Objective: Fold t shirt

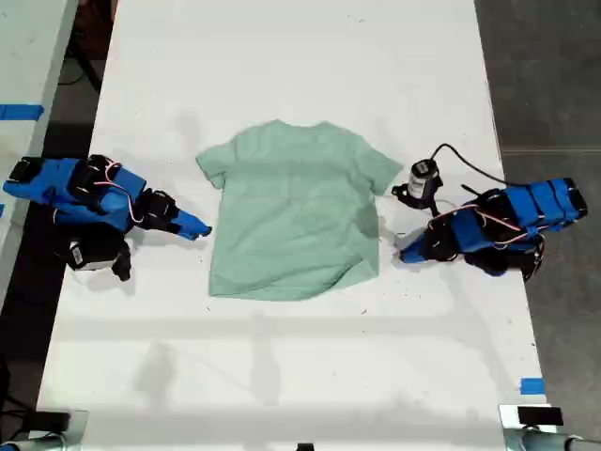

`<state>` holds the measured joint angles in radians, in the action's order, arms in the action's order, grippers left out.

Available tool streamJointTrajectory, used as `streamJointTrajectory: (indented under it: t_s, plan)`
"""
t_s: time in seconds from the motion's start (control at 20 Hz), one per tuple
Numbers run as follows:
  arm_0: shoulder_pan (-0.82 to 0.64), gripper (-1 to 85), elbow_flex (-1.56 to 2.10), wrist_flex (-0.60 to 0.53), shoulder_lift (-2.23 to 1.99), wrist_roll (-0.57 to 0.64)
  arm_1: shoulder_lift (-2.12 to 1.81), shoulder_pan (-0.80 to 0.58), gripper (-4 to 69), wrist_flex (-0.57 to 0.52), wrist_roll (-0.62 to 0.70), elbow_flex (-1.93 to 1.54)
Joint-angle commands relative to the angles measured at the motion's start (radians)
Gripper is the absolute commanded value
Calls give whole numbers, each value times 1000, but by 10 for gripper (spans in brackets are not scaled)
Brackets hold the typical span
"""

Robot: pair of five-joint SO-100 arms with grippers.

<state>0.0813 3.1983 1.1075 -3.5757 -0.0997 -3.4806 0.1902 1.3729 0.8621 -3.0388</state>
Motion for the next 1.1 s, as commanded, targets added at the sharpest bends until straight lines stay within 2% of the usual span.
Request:
streamJointTrajectory:
  t_s: [0.0, 0.1, 0.15, 0.35, 0.45, 0.55, 0.7, 0.75, 0.85, 0.9, 0.95, 1.0, 1.05]
  plan:
    - [-8, 165, 9, -3, -9, -12, -15, -235, 20, 0, -408, -52]
    - [-8, 165, 9, -3, -9, -12, -15, -247, 22, 0, -551, -52]
    - [-8, 165, 9, -3, -9, -12, -15, -247, 22, 0, -552, -52]
    - [-8, 165, 9, -3, -9, -12, -15, -250, 25, 0, -370, -52]
    - [-8, 165, 9, -3, -9, -12, -15, -296, 47, 0, -377, -52]
    - [-8, 165, 9, -3, -9, -12, -15, -330, 5, 0, -387, -52]
    - [-8, 162, 9, -5, -9, -5, -15, -327, 10, 0, -408, -52]
    - [-14, 164, 11, -15, -9, 80, -15, -322, 11, 0, -411, -52]
    - [-25, 166, 11, -17, -9, 81, -15, -325, 12, 0, -460, -52]
    - [-28, 166, 11, -17, -9, 81, -15, -331, 19, 0, -508, -51]
    - [-29, 166, 11, -17, -9, 81, -17, -331, 52, 3, -472, -37]
    - [-32, 166, 9, -17, -9, 81, -17, -350, 104, -44, -434, -35]
    - [-67, 168, 9, -17, -9, 83, -17, -367, 137, -140, -394, -54]
